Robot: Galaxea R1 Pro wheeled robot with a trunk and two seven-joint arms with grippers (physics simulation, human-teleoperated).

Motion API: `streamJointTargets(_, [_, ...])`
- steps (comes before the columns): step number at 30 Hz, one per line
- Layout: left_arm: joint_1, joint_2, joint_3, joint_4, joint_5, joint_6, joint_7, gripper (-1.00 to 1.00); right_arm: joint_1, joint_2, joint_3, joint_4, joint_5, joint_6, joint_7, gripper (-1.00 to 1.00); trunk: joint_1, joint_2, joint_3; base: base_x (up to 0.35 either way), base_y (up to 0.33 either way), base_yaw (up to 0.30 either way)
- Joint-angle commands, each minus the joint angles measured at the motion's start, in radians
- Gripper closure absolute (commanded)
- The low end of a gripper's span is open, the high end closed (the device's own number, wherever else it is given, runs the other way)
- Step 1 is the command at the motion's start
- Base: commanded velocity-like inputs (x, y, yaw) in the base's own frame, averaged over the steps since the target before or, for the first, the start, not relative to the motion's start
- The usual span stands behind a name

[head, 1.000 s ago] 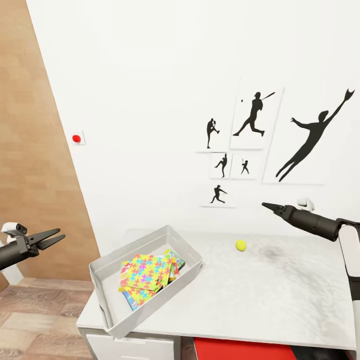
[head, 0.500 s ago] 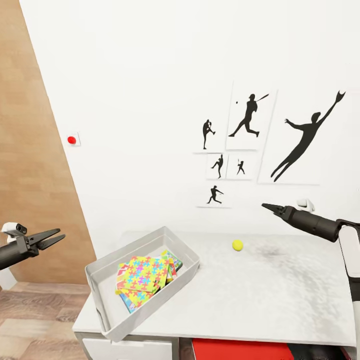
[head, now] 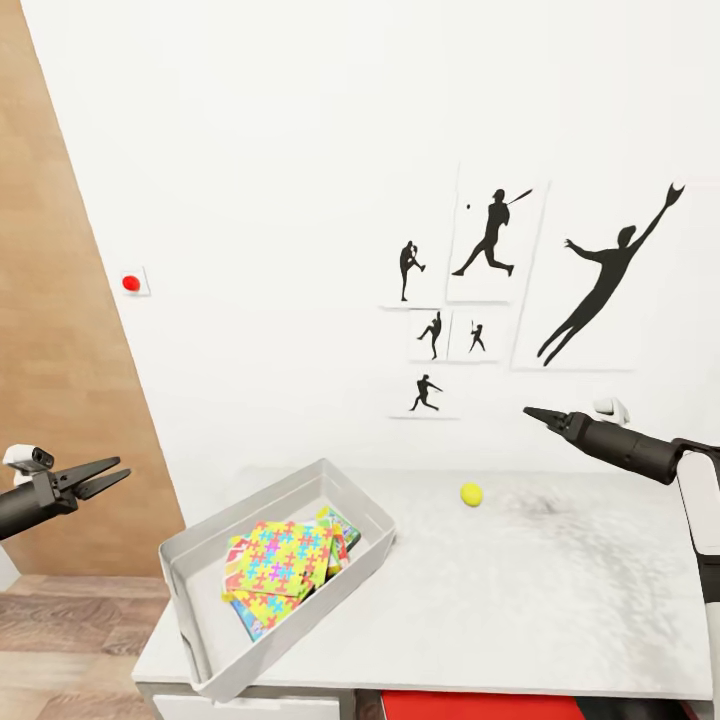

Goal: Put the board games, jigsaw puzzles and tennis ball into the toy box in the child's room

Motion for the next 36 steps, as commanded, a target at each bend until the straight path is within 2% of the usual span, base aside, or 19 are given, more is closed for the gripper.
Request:
streamJointTargets(1, [0.0,0.0,0.0,0.0,0.0,0.011,-0.003,-1.0,-0.001,0.0,-0.001,0.0,0.006,0.005,0.008,-1.0,0.0,-0.001,-0.001,0.055,0.0,-0.003])
streamJointTargets(36, [0.0,0.002,0.0,0.0,0.0,0.01,-0.003,-1.0,-0.001,0.0,0.003,0.0,0.008,0.005,-0.01,-1.0,0.0,-0.001,0.0,0.007,0.0,0.0])
